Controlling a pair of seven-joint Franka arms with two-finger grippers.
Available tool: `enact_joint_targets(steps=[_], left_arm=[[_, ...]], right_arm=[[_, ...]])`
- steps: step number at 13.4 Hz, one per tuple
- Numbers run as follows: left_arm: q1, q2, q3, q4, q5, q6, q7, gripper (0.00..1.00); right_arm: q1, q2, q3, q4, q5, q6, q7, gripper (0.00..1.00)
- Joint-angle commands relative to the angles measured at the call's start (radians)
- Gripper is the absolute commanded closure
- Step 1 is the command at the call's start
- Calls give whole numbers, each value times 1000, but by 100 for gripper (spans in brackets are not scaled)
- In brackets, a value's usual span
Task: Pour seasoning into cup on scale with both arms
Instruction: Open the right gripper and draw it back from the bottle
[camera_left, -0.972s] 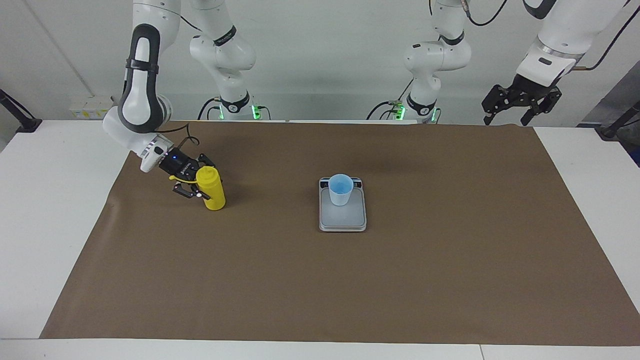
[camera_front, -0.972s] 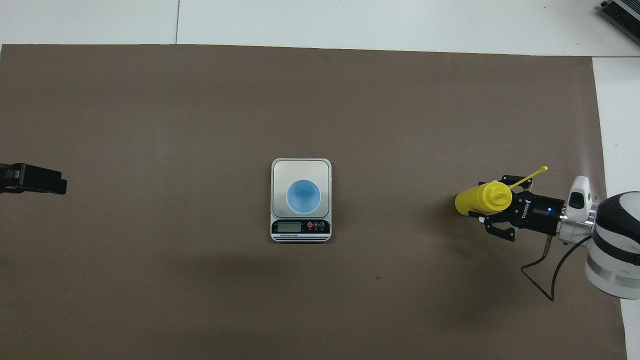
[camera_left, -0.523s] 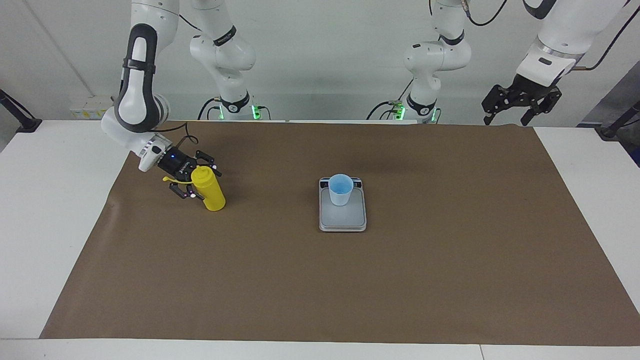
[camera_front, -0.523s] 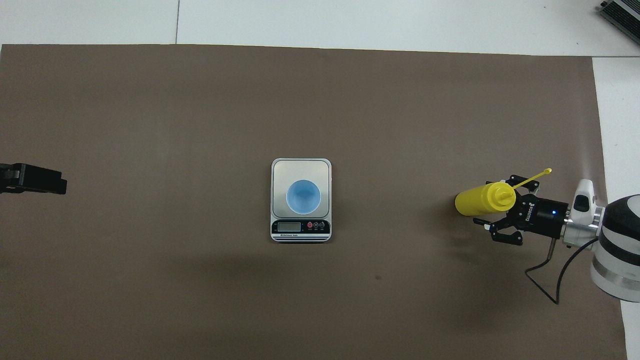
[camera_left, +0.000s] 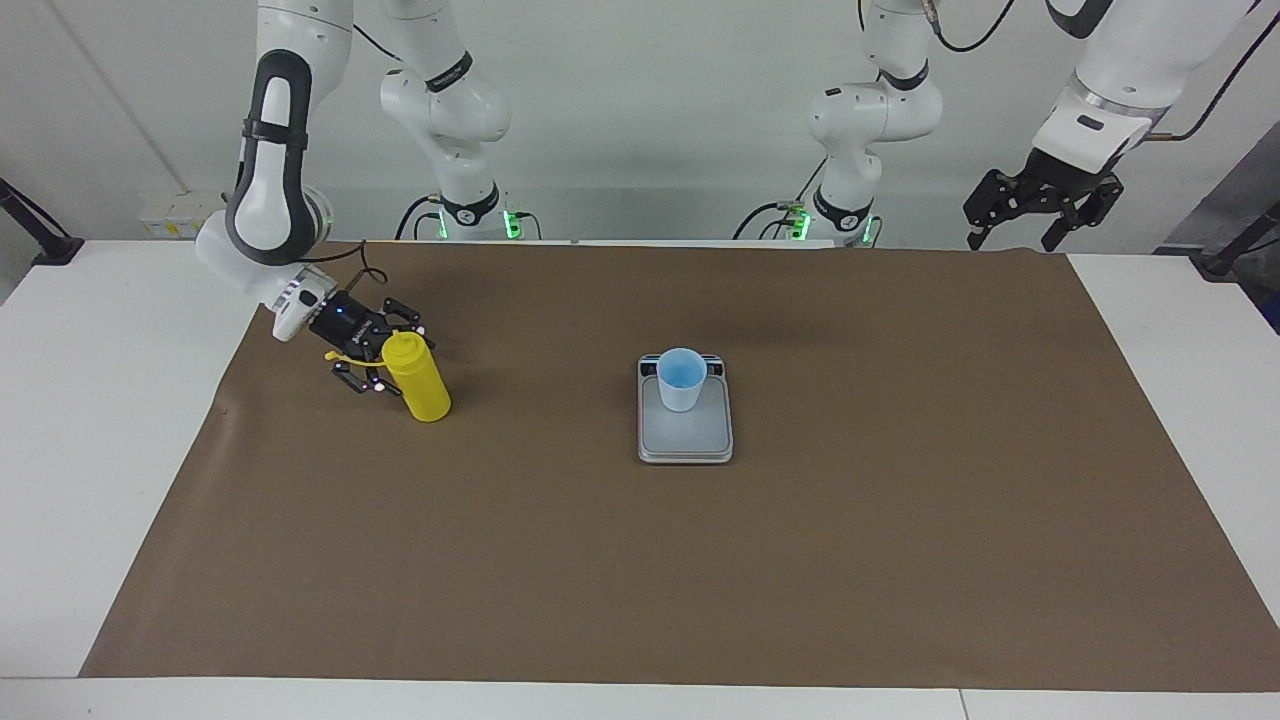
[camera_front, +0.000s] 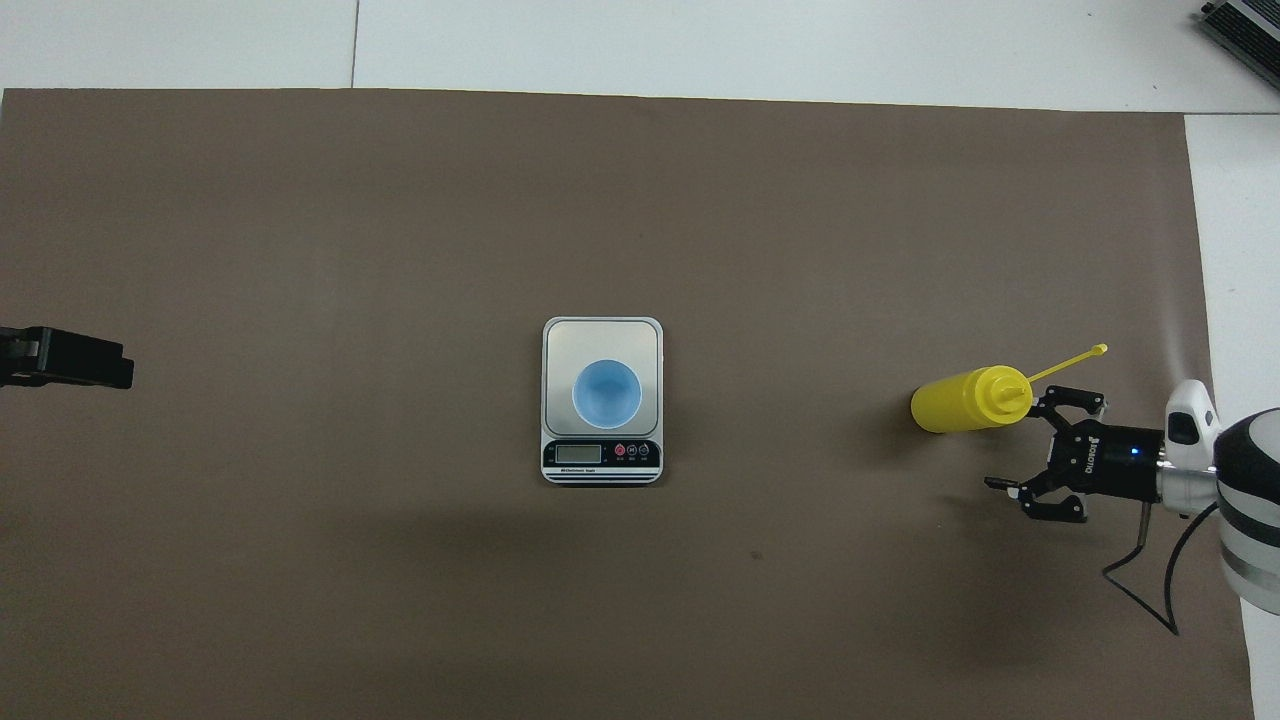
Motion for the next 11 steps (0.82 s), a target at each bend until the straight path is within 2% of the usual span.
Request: enact_joint_targets(steps=[1, 4, 7, 11], left_arm=[[13, -31, -6, -36, -4, 17, 13, 0], [13, -31, -6, -36, -4, 17, 13, 0], [13, -31, -6, -36, -4, 15, 13, 0], [13, -31, -6, -36, -4, 17, 13, 0]], right_arm=[[-40, -36, 2, 61, -161, -19, 81, 0], [-42, -61, 2, 186, -315, -94, 268, 0], [-23, -105, 22, 341, -530, -199, 611, 0], [65, -144, 43, 451, -621, -343, 1091, 0]])
